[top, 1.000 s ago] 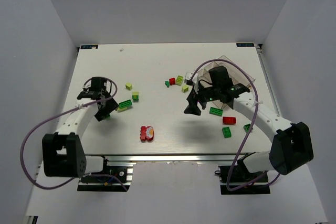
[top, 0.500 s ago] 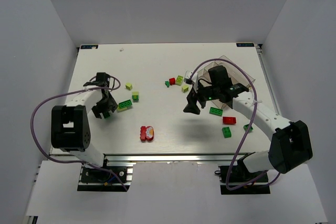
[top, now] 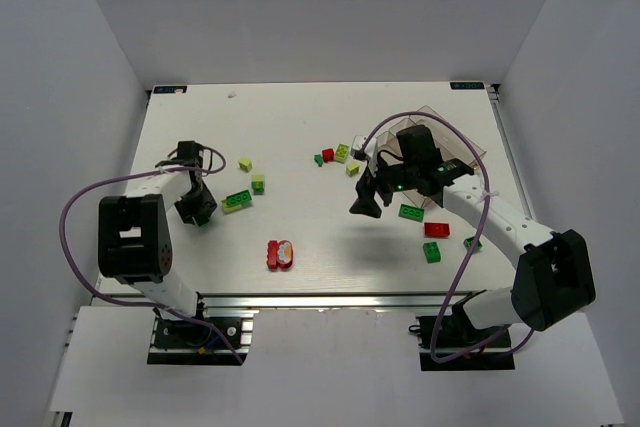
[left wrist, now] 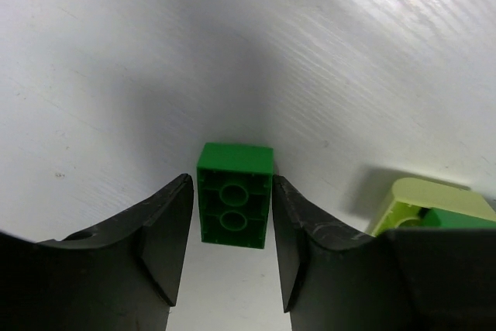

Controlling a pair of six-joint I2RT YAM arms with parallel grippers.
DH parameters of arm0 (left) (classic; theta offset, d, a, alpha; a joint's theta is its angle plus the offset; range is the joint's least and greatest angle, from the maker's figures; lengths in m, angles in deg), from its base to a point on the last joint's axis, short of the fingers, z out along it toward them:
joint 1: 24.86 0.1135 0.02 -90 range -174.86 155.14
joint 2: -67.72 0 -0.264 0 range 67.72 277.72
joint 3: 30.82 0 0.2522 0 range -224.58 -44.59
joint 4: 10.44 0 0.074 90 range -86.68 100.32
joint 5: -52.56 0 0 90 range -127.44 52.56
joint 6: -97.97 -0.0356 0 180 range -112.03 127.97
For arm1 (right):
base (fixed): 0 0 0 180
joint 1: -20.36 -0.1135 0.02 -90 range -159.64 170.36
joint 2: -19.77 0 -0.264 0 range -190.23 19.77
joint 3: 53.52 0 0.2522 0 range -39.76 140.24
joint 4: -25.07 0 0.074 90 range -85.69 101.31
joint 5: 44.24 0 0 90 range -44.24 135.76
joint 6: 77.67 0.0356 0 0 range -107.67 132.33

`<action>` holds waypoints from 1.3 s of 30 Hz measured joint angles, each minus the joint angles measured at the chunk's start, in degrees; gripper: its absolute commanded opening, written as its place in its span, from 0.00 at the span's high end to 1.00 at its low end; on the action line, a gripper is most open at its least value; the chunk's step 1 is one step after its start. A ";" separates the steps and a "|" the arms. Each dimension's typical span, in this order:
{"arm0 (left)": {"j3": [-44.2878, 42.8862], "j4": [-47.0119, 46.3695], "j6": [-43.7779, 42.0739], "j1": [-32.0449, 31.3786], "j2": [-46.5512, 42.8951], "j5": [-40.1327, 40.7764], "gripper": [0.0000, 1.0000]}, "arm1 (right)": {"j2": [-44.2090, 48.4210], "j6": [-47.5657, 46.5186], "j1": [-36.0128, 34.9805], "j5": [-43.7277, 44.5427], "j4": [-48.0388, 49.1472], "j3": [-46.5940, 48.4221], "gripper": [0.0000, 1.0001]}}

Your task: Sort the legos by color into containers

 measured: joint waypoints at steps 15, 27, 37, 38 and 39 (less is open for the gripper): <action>1.95 -1.66 0.76 0.94 -4.92 -5.27 0.97 | 0.79 0.68 1.29 0.52 -0.20 0.98 0.54; 0.63 -14.34 9.27 -16.90 -22.73 -22.23 1.00 | 3.76 12.22 15.19 2.84 -0.50 2.54 0.89; -23.30 -28.39 15.37 -33.57 7.41 -30.67 1.00 | 3.89 17.73 23.74 5.38 -2.73 2.58 0.84; -25.92 -30.03 16.00 -34.34 10.34 -31.39 1.00 | 4.00 18.01 23.93 5.44 -2.86 2.58 0.84; -29.66 -31.32 17.16 -35.58 14.93 -32.46 1.00 | 4.26 18.25 24.20 5.51 -2.91 2.58 0.82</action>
